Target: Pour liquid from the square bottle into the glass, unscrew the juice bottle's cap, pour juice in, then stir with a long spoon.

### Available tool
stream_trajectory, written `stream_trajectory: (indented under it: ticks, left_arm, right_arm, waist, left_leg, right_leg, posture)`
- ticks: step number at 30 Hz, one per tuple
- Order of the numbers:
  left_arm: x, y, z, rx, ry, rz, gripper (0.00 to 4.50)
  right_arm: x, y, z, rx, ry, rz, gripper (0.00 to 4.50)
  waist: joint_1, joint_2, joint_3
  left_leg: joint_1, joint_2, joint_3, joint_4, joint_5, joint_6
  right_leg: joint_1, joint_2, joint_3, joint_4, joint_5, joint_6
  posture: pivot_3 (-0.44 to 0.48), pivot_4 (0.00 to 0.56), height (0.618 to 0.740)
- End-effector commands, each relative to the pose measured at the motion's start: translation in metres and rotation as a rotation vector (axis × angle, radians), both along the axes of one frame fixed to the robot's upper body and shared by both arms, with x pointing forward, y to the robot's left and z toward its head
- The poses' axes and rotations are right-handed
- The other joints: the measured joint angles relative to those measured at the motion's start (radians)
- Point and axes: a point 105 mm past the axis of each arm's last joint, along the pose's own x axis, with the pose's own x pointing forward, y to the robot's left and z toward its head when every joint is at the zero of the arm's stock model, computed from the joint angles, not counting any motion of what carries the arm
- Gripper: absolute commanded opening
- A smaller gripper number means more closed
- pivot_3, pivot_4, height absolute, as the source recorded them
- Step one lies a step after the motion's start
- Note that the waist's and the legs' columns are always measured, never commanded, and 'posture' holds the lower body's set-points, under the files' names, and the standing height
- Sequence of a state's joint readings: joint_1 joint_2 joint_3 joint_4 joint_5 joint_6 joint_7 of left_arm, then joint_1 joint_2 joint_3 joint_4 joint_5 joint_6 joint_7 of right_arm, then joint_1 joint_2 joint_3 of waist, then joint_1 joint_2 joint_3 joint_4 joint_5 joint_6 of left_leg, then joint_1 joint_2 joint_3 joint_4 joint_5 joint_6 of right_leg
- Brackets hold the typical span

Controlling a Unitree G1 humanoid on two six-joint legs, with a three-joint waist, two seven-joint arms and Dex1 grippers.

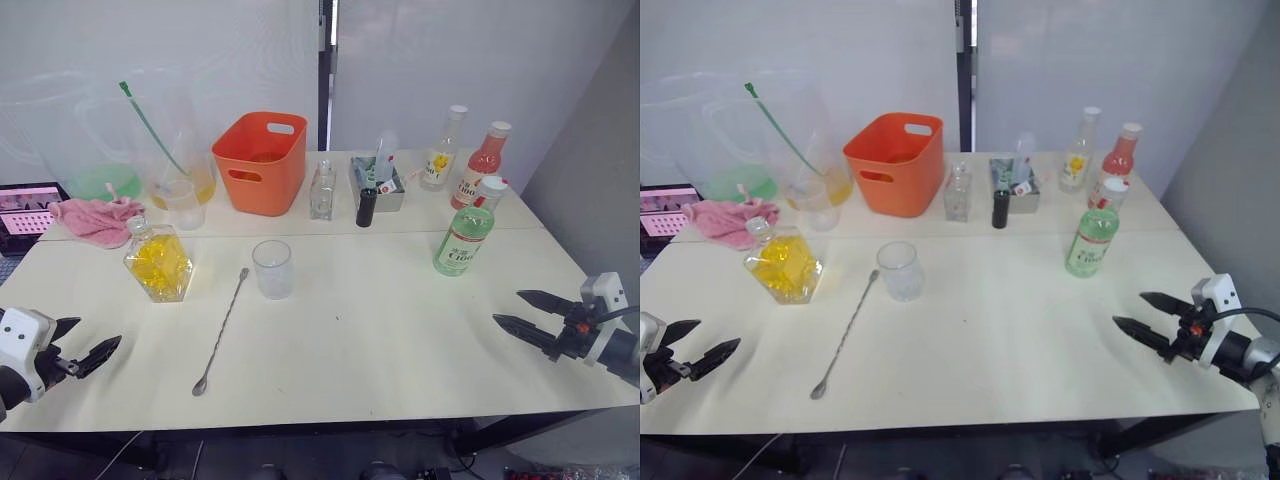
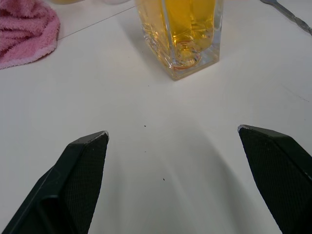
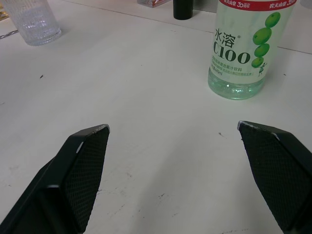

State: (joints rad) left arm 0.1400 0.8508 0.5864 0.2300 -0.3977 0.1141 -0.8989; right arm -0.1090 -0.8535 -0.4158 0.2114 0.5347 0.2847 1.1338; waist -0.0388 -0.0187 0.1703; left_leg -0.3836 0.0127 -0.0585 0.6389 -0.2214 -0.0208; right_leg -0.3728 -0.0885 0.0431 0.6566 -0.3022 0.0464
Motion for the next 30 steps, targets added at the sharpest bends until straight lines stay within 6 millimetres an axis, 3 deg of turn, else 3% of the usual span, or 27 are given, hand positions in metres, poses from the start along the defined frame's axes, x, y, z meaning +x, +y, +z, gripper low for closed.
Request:
stream_trajectory:
  ticks: [1,7,12,21,26,30]
  left_arm:
    - [-0.001,-0.001,0.014,-0.004,-0.072,0.018,4.5]
    - [-0.016,-0.015,0.024,-0.067,-0.165,0.077,4.5]
    - [-0.024,-0.024,0.028,-0.17,-0.247,0.15,4.5]
    - [-0.055,-0.069,0.01,-0.282,-0.379,0.355,4.5]
    - [-0.048,-0.081,0.009,-0.313,-0.418,0.374,4.5]
    - [-0.03,-0.083,0.015,-0.338,-0.438,0.368,4.5]
  right_arm:
    - [0.003,0.005,0.018,0.021,-0.057,0.036,4.47]
    - [0.007,0.057,0.047,0.074,-0.031,0.311,4.47]
    - [0.004,0.093,0.06,0.038,-0.014,0.514,4.47]
    - [0.006,0.122,0.065,-0.011,-0.056,0.738,4.47]
    - [0.009,0.136,0.079,0.0,-0.126,0.799,4.47]
    - [0.008,0.145,0.087,0.013,-0.162,0.818,4.47]
  waist:
    - [-0.001,0.0,0.0]
    - [-0.007,-0.001,0.001]
    - [0.005,-0.002,0.001]
    - [0.023,-0.005,0.001]
    - [0.03,-0.005,0.001]
    - [0.03,-0.005,0.001]
  left_leg:
    - [0.0,0.0,0.0,0.0,0.0,0.0]
    - [0.0,0.002,0.001,0.0,0.0,0.0]
    - [0.0,0.002,0.001,0.0,0.0,0.0]
    - [-0.005,0.0,0.003,0.002,0.0,0.0]
    - [-0.005,0.001,0.002,0.003,0.0,-0.001]
    - [-0.005,0.001,0.002,0.004,0.0,-0.001]
  right_leg:
    - [0.0,0.0,0.0,0.0,0.0,0.0]
    - [-0.001,0.001,0.003,0.0,0.001,-0.001]
    - [-0.001,0.001,0.002,0.0,0.001,0.0]
    - [-0.001,-0.002,0.002,-0.011,0.007,0.004]
    - [0.0,0.001,0.002,-0.01,0.008,0.002]
    - [0.0,0.002,0.002,-0.01,0.008,0.002]
  posture:
    - [0.0,0.15,0.74]
    - [0.0,0.15,0.74]
    - [0.0,0.15,0.74]
    - [0.0,0.15,0.74]
    - [0.0,0.15,0.74]
    - [0.0,0.15,0.74]
